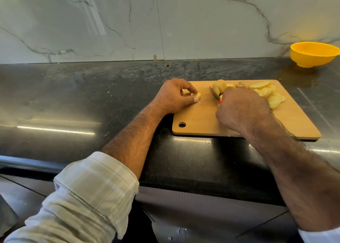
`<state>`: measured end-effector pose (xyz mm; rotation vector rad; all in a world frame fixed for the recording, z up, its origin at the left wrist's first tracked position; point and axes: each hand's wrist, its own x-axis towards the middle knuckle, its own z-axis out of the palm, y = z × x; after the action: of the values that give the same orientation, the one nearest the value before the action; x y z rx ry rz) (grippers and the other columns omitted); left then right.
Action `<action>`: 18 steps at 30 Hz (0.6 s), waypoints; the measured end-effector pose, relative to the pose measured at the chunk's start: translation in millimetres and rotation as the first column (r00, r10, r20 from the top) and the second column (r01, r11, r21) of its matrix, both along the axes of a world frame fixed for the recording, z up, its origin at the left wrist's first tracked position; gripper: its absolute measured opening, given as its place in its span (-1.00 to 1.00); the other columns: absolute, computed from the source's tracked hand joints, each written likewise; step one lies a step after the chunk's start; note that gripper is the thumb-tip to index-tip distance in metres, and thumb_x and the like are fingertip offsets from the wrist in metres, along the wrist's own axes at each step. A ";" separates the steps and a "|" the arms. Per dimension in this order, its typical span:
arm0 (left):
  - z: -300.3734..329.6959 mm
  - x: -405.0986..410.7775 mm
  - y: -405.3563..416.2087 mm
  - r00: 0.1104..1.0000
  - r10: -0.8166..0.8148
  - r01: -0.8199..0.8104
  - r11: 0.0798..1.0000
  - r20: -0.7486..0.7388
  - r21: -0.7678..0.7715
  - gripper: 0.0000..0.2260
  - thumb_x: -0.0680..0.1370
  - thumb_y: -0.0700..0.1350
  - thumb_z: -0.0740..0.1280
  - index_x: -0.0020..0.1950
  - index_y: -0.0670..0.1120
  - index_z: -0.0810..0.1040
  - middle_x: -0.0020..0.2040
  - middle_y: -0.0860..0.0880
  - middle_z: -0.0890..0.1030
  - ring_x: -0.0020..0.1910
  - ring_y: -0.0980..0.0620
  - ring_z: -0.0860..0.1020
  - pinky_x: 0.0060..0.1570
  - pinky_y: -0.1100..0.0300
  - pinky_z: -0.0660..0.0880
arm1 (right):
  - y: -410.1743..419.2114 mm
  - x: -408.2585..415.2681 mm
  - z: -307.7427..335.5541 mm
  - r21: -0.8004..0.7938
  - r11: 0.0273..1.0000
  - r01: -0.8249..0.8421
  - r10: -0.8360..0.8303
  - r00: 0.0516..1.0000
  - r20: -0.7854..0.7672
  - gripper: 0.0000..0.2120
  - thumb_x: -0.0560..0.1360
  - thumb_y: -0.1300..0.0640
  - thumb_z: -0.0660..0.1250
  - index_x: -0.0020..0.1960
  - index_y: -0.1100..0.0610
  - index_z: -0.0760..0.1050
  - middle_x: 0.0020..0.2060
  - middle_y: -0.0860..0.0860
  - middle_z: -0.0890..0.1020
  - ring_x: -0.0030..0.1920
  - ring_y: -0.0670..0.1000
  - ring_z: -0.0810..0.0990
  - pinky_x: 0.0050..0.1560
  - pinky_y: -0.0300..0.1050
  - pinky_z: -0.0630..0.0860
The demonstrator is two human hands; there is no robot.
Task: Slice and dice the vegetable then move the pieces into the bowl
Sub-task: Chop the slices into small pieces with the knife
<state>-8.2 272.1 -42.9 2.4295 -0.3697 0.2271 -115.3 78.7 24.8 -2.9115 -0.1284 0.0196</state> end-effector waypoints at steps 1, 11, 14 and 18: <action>-0.8 -0.2 -2.6 1.000 0.006 -0.006 1.000 0.016 0.003 -0.80 0.50 0.06 0.58 0.10 0.08 0.74 0.06 0.20 0.66 -0.13 0.23 0.51 -0.04 0.25 0.43 | -0.8 0.4 -0.4 0.007 1.000 0.005 -0.005 1.000 -0.005 -0.89 0.63 0.14 0.33 0.07 0.16 0.43 -0.01 0.15 0.51 0.14 0.24 0.58 0.06 0.12 0.51; 1.9 0.0 -5.7 0.998 -0.018 0.015 0.998 0.060 0.058 -0.90 0.56 -0.01 0.53 0.04 0.03 0.78 -0.03 0.16 0.68 -0.19 0.21 0.51 -0.11 0.30 0.39 | 7.6 19.2 -15.2 -0.017 1.000 0.009 -0.010 0.999 -0.040 -0.70 0.64 -0.03 0.30 0.30 0.09 0.48 0.08 0.05 0.54 0.10 0.09 0.54 0.10 0.08 0.60; 2.1 -0.5 -6.8 0.998 -0.028 0.024 0.998 0.059 0.055 -0.88 0.56 -0.01 0.53 0.08 0.04 0.78 -0.03 0.18 0.69 -0.20 0.36 0.51 -0.16 0.41 0.35 | 9.8 18.9 -15.6 -0.026 1.000 0.013 -0.013 1.000 -0.011 -0.68 0.64 -0.04 0.30 0.32 0.08 0.47 0.15 0.08 0.58 0.12 0.11 0.57 0.10 0.11 0.62; 2.3 -0.4 -8.4 0.997 -0.030 0.023 0.995 0.075 0.096 -0.88 0.57 -0.05 0.50 0.09 0.05 0.79 -0.09 0.23 0.62 -0.23 0.39 0.48 -0.15 0.43 0.32 | 13.0 15.7 -15.6 -0.047 0.999 0.015 -0.015 1.000 -0.009 -0.67 0.64 -0.05 0.30 0.33 0.08 0.46 0.17 0.09 0.57 0.14 0.12 0.57 0.07 0.08 0.61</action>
<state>-8.6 263.8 -40.6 2.5130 -0.4558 0.2982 -99.6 91.7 9.2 -2.9584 -0.1055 0.0348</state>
